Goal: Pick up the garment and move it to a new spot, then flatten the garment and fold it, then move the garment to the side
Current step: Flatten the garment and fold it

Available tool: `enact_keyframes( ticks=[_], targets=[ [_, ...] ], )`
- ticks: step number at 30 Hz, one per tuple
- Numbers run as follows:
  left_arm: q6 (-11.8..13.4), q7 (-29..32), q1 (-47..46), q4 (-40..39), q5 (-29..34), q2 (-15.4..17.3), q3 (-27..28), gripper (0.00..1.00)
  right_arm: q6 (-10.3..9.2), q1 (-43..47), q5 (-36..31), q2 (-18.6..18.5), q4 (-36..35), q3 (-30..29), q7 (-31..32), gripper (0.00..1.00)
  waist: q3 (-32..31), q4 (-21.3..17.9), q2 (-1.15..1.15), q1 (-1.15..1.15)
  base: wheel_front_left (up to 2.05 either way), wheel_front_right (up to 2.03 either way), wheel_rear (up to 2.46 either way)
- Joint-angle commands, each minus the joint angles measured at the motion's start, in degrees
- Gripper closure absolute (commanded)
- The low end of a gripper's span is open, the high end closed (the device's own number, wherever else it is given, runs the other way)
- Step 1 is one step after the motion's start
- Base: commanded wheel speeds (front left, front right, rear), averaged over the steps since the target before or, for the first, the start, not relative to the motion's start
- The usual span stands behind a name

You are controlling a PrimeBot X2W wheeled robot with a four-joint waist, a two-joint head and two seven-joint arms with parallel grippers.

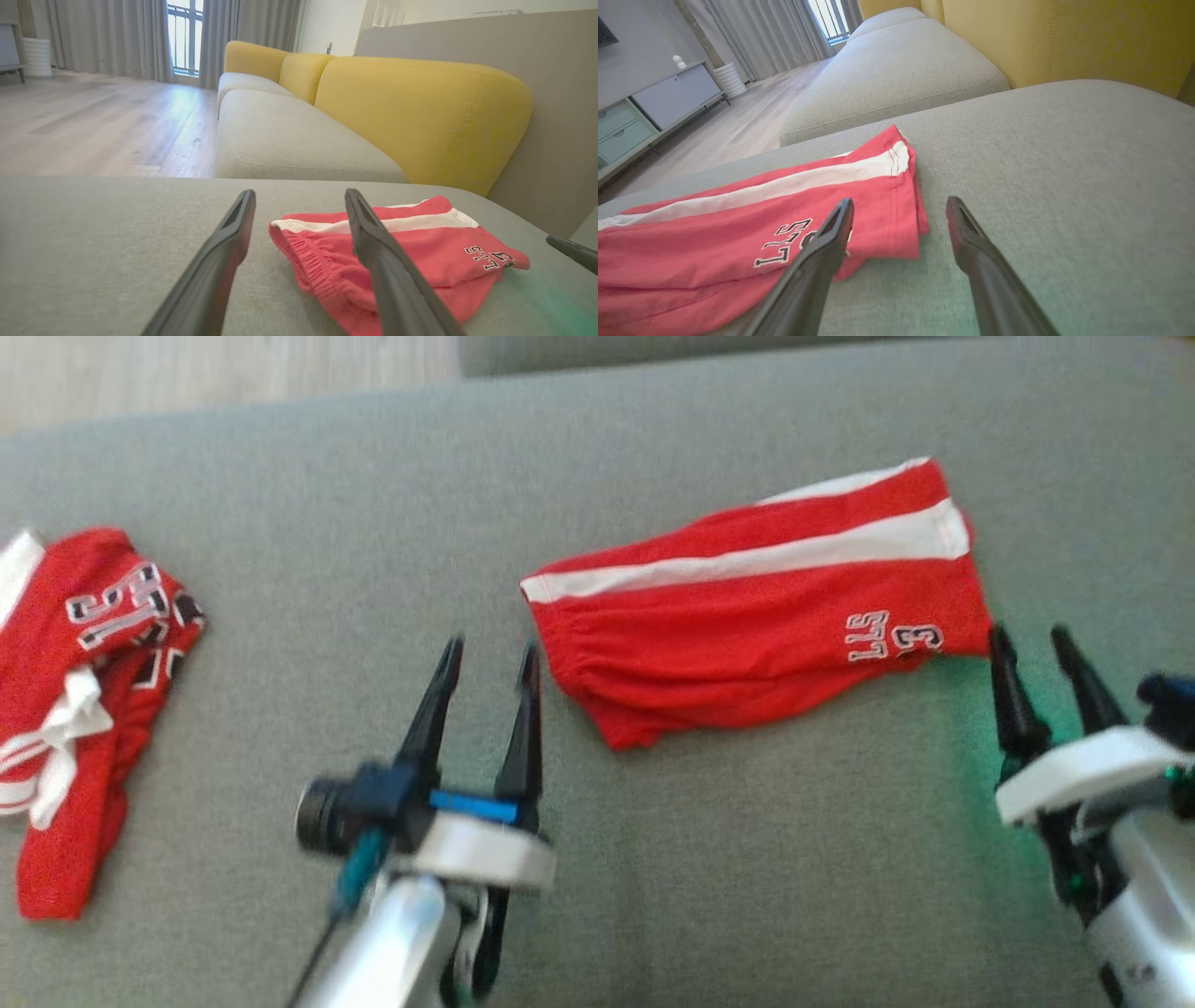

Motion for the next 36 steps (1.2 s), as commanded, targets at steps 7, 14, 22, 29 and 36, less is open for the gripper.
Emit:
enact_keyframes(
  ticks=[7,14,22,29,36],
  targets=[
    [2.32,-0.53,10.9,-10.17,4.88,-0.02,5.67,0.0,-0.05,4.97,0.72,0.77,-1.44,-1.23,-0.53,0.0,-7.01,1.54,0.0,0.02,0.0,0.0,0.0],
    [3.0,-0.53,16.86,-13.8,9.61,-0.43,6.08,0.0,-0.05,4.75,0.02,0.24,2.64,-5.55,0.92,0.0,-7.3,6.61,0.0,0.02,0.0,0.0,0.0],
    [2.37,-0.53,16.82,-15.17,13.0,-0.78,4.36,0.0,-0.05,-2.17,-1.7,-3.06,10.09,-11.18,3.83,0.0,-3.11,12.52,0.0,0.02,0.0,0.0,0.0],
    [2.17,-0.53,14.31,-15.43,13.34,-0.98,3.07,0.0,-0.05,-9.42,-2.9,-5.14,16.62,-12.2,8.38,0.0,1.37,14.81,0.0,0.02,0.0,0.0,0.0],
    [2.89,-0.53,11.81,-15.41,12.14,-1.03,1.22,0.0,-0.05,-13.0,-2.9,-5.14,21.71,-10.74,11.06,0.0,4.4,15.08,0.0,0.02,0.0,0.0,0.0]
  ],
)
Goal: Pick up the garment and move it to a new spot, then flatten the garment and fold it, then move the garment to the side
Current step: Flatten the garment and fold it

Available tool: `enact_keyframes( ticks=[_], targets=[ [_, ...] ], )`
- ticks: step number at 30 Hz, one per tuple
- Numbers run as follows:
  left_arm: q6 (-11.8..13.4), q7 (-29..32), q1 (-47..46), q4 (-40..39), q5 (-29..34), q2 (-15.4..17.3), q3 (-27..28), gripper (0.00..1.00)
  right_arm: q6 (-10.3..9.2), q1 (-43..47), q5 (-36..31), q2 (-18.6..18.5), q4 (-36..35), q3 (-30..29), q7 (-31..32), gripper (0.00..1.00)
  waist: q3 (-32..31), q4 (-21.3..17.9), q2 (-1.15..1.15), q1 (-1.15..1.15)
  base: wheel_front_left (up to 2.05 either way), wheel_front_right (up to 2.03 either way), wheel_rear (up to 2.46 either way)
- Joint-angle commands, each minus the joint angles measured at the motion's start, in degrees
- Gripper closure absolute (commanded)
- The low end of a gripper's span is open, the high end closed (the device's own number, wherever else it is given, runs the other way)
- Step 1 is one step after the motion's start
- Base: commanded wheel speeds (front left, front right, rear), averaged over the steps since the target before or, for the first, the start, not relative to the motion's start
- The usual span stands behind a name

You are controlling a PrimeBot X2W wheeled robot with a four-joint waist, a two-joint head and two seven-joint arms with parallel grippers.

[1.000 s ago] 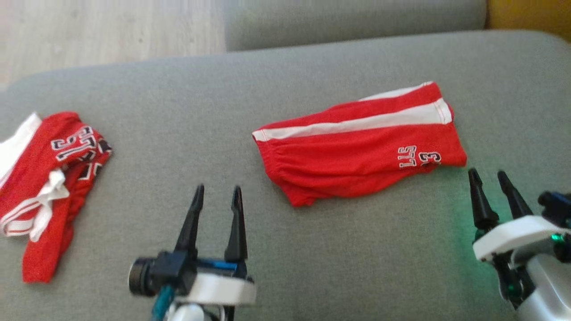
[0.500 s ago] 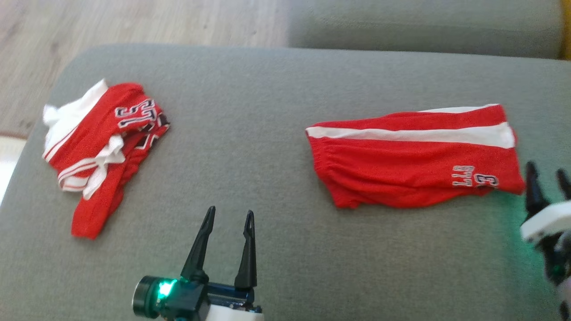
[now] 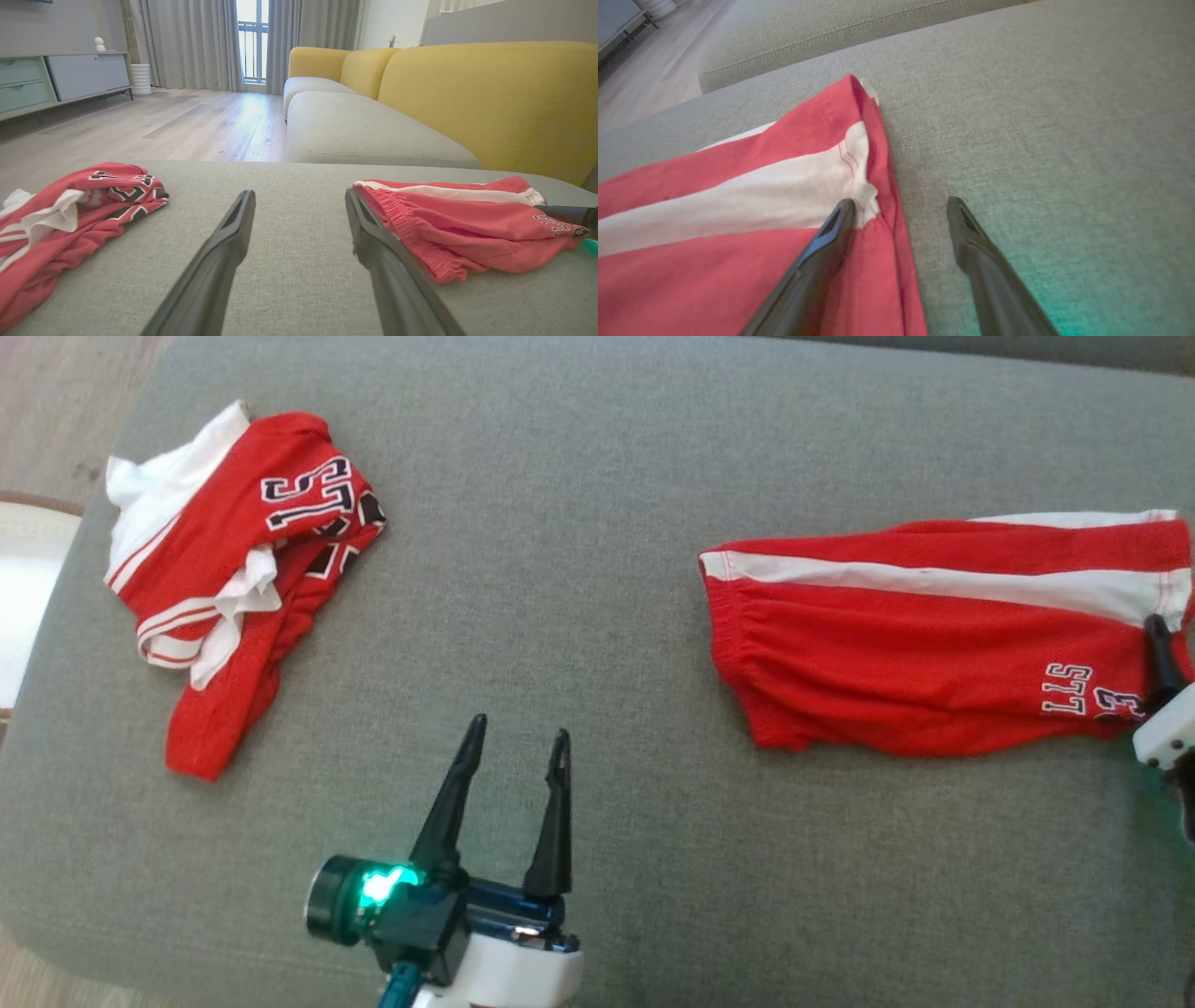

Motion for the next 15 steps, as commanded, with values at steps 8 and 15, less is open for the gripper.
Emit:
enact_keyframes(
  ticks=[8,15],
  targets=[
    [1.57,-0.53,-3.52,-1.35,-1.52,-0.34,0.17,0.0,-0.05,-0.39,3.9,0.84,-1.97,5.98,2.88,1.0,1.55,-1.05,0.0,-0.01,0.0,0.0,0.0],
    [1.71,-0.53,-3.63,-0.55,-1.42,-0.34,0.45,0.0,-0.05,-0.35,5.41,-0.7,-2.68,8.13,0.21,1.0,-0.02,-3.26,0.0,-0.01,0.0,0.0,0.0]
  ],
)
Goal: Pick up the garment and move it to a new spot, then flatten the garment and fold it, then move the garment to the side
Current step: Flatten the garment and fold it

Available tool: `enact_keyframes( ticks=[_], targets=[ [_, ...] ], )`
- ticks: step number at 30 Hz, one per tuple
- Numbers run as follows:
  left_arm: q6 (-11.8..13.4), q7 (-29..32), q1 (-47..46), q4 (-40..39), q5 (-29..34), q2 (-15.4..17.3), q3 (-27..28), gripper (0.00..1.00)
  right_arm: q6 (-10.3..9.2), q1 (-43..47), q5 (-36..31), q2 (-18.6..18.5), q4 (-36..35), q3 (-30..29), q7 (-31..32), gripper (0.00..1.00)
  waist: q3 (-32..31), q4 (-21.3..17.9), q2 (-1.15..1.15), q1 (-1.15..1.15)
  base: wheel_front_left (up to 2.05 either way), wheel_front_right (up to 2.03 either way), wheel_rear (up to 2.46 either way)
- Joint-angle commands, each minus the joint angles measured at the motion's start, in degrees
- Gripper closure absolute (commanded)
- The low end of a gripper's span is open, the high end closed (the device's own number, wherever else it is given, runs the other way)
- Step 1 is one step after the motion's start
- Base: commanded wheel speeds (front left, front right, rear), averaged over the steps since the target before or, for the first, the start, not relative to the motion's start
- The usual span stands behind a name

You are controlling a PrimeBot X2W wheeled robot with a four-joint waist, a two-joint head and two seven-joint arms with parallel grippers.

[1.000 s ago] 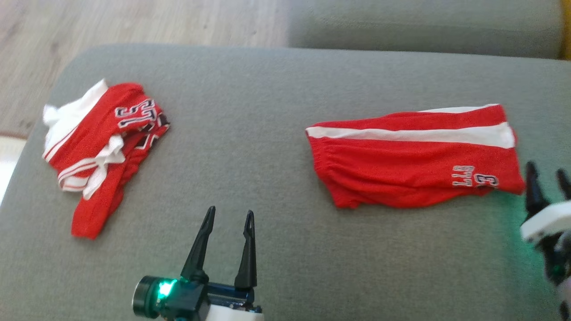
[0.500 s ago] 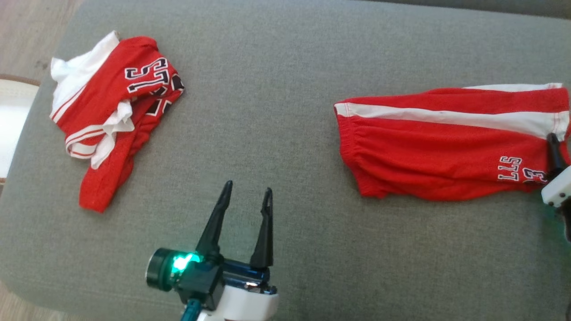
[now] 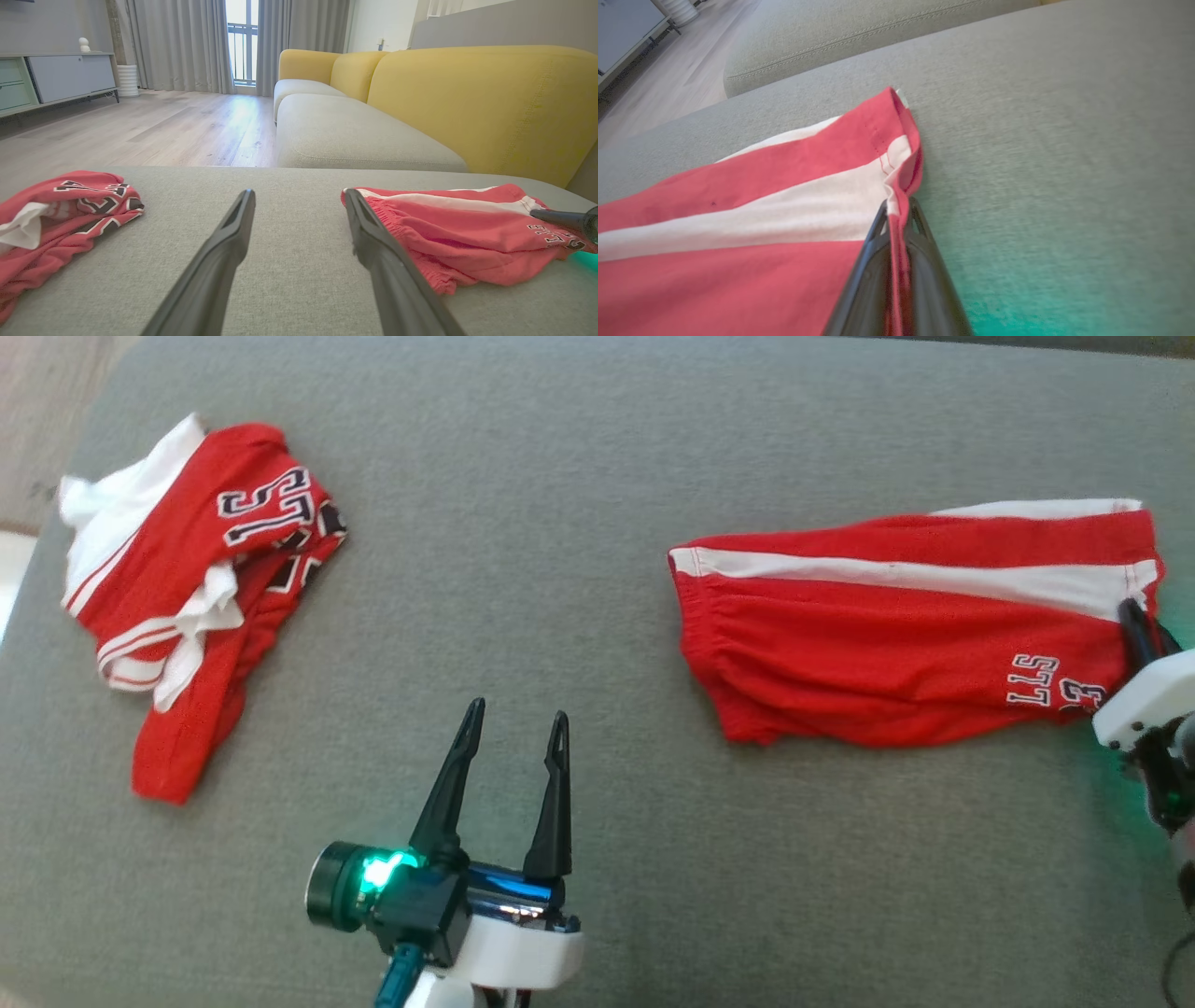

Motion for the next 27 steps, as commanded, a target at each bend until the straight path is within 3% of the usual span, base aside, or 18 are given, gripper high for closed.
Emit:
enact_keyframes(
  ticks=[1,15,27],
  targets=[
    [0.2,-0.53,-1.2,-1.36,0.0,-0.23,1.47,0.0,-0.05,1.33,0.14,-1.77,-0.58,1.17,-0.94,1.0,-0.87,-1.0,0.0,0.0,0.0,0.0,0.0],
    [-0.62,-0.53,-0.73,-1.15,0.57,-0.23,2.61,0.0,-0.05,-3.23,-2.71,-11.94,-0.53,5.42,-3.79,1.0,-2.49,-7.67,0.0,0.0,0.0,0.0,0.0],
    [-0.88,-0.53,-0.2,0.29,-0.72,-0.23,2.39,0.0,-0.05,-7.23,-5.13,-8.49,-8.1,12.71,-4.65,1.0,-5.69,-7.92,0.0,0.0,0.0,0.0,0.0]
  ],
)
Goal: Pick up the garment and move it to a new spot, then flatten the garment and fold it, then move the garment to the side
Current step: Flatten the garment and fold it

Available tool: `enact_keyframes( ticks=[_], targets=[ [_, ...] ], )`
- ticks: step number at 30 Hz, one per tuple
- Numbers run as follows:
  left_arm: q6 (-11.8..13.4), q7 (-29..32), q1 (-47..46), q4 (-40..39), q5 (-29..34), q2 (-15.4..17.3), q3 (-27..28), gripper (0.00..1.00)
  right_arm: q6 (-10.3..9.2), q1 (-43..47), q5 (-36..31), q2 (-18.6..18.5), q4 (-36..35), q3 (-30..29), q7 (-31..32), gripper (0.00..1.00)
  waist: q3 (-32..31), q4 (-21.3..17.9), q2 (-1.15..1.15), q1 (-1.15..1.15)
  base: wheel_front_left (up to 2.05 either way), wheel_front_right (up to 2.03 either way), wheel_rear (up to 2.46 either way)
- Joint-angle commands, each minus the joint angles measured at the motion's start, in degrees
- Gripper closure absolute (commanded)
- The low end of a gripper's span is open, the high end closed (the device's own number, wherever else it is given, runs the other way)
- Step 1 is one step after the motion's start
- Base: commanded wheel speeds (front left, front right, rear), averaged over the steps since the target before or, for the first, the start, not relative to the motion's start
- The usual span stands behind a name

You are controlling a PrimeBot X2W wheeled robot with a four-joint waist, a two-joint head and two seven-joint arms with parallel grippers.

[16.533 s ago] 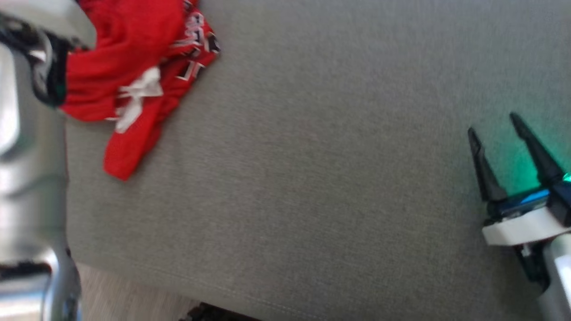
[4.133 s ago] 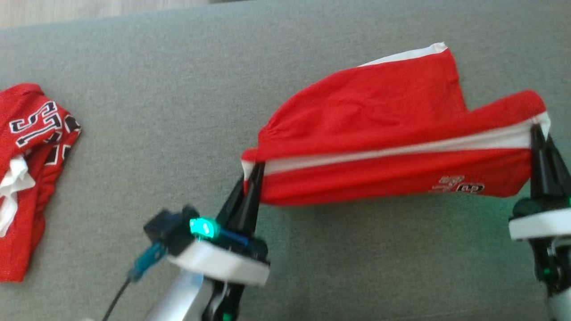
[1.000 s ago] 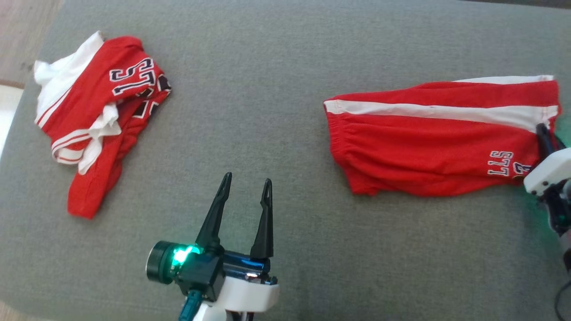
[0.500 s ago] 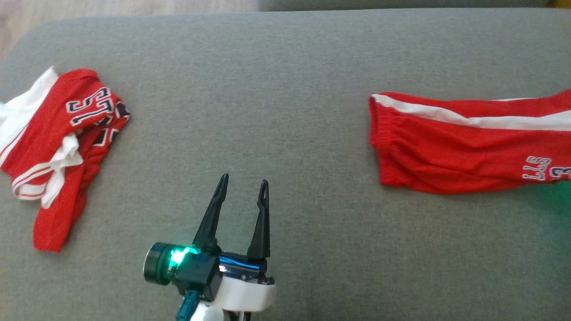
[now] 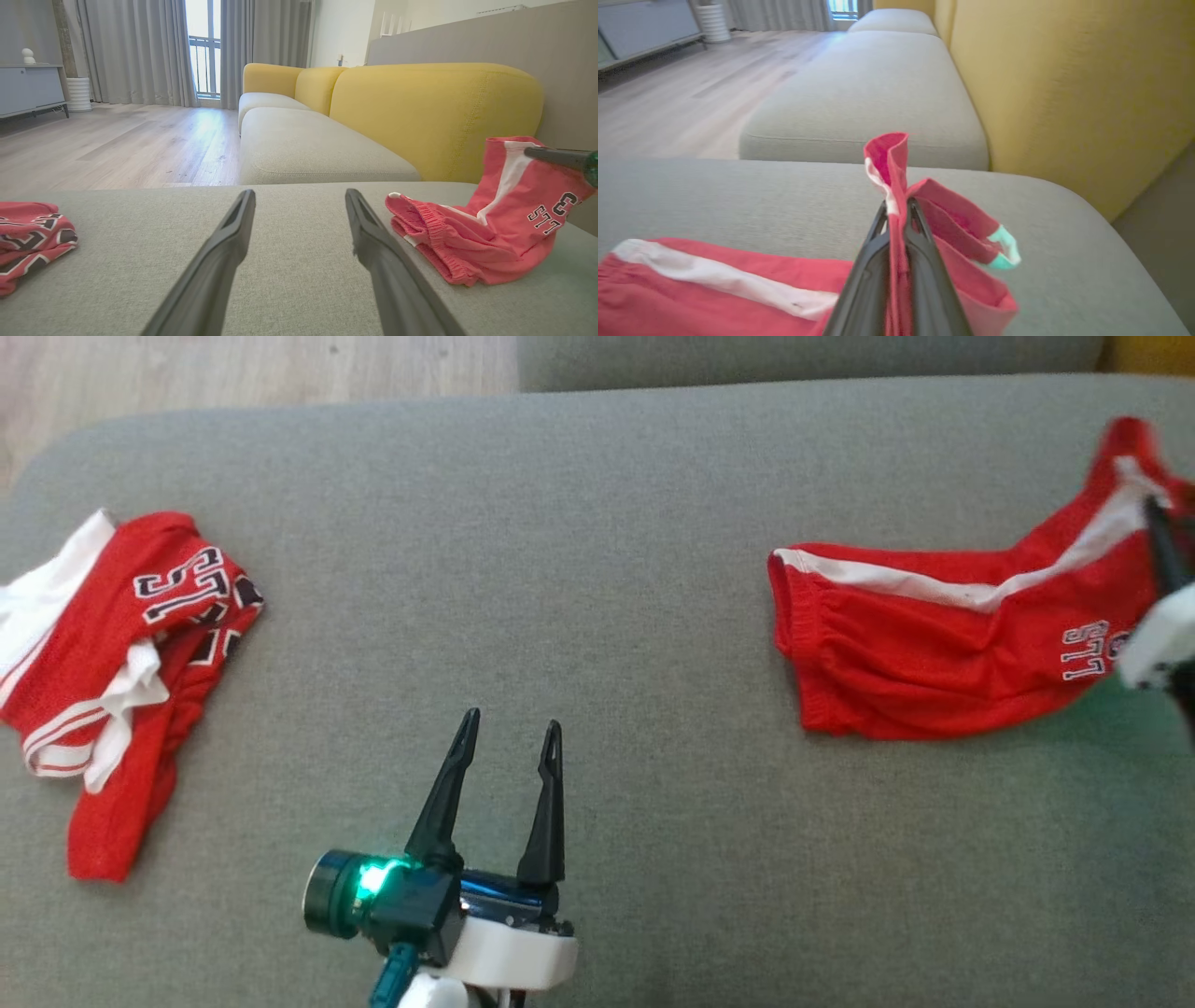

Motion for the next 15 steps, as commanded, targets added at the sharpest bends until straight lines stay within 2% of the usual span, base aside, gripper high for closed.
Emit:
enact_keyframes(
  ticks=[1,9,10,12,13,14,15],
  targets=[
    [-0.3,-0.46,-0.37,-1.34,-0.62,-0.23,1.52,0.0,-0.05,-2.12,-0.66,0.21,-3.52,2.18,0.06,1.0,-1.17,0.55,0.0,0.0,0.0,0.0,0.0],
    [-0.38,-0.46,0.71,-1.33,-1.94,-0.24,0.98,0.0,-0.05,-0.58,0.2,5.43,-13.57,9.17,6.15,1.0,-2.58,2.46,0.0,0.0,0.0,0.0,0.0],
    [-0.34,-0.46,0.81,-1.4,-2.15,-0.24,0.71,0.0,-0.05,0.32,0.56,7.05,-15.24,10.22,7.42,1.0,-2.52,2.89,0.0,0.0,0.0,0.0,0.0],
    [-0.31,-0.46,0.81,-1.43,-2.27,-0.24,0.6,0.0,-0.05,0.83,0.65,7.9,-15.92,10.77,7.99,1.0,-2.48,3.08,0.0,0.0,0.0,0.0,0.0],
    [-0.3,-0.46,0.79,-1.43,-2.39,-0.24,0.49,0.0,-0.05,1.41,0.69,8.73,-16.44,11.37,8.58,0.91,-2.46,3.24,0.0,0.0,0.0,0.0,0.0],
    [-0.32,-0.46,0.75,-1.42,-2.47,-0.24,0.35,0.0,-0.05,2.08,0.87,9.51,-16.91,11.92,9.25,0.69,-2.41,3.44,0.0,0.0,0.0,0.0,0.0],
    [-0.32,-0.46,0.69,-1.36,-2.56,-0.24,0.21,0.0,-0.05,2.75,1.14,10.22,-17.39,12.36,9.87,0.33,-2.38,3.6,0.0,0.0,0.0,0.0,0.0]
  ],
)
